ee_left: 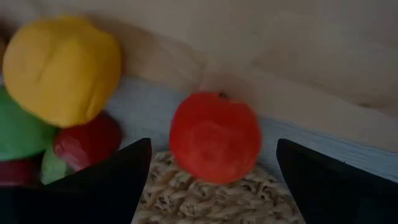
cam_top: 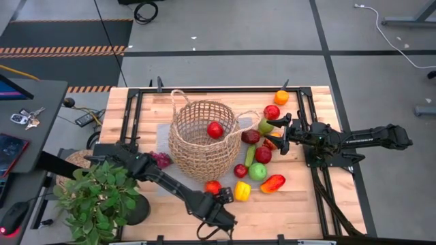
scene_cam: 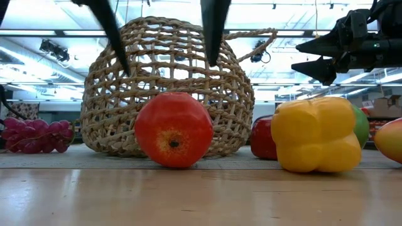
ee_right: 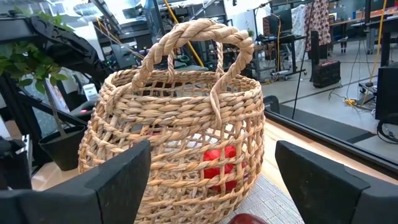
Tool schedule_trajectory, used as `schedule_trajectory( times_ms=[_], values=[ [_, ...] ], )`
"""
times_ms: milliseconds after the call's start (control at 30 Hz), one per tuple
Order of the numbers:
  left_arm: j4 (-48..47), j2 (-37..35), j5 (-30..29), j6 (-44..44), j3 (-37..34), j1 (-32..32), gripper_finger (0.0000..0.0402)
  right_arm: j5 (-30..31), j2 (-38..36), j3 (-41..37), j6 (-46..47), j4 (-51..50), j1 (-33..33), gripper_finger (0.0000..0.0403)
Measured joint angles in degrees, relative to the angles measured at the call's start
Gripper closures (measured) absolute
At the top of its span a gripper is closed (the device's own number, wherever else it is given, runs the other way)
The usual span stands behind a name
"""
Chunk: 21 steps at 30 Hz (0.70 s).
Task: Build produce basket
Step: Put the red apple into the brown basket
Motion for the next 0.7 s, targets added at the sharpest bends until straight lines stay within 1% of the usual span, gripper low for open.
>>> schedule_trajectory(
  times_ms=[200, 267, 400, 567, 700],
  values=[
    [0.06, 0.02, 0.02, -2.73, 0.00, 1.89, 0.0047, 0.00, 0.00, 0.02, 0.00, -0.02, 0.00, 0.0055],
    [-0.20, 0.21, -0.28, -1.77, 0.00, 2.04, 0.0047, 0.00, 0.00, 0.00, 0.00, -0.02, 0.00, 0.0055],
    [0.05, 0.24, -2.74, 2.67, 0.00, 2.00, 0.0047, 0.00, 0.00, 0.01, 0.00, -0.02, 0.00, 0.0055],
    [-1.63, 0.24, -2.73, 0.67, 0.00, 2.00, 0.0047, 0.00, 0.00, 0.02, 0.00, -0.02, 0.00, 0.0055],
    [-1.38, 0.22, -2.75, 2.07, -1.86, 2.31, 0.0047, 0.00, 0.00, 0.02, 0.00, -0.02, 0.00, 0.0055]
  ],
)
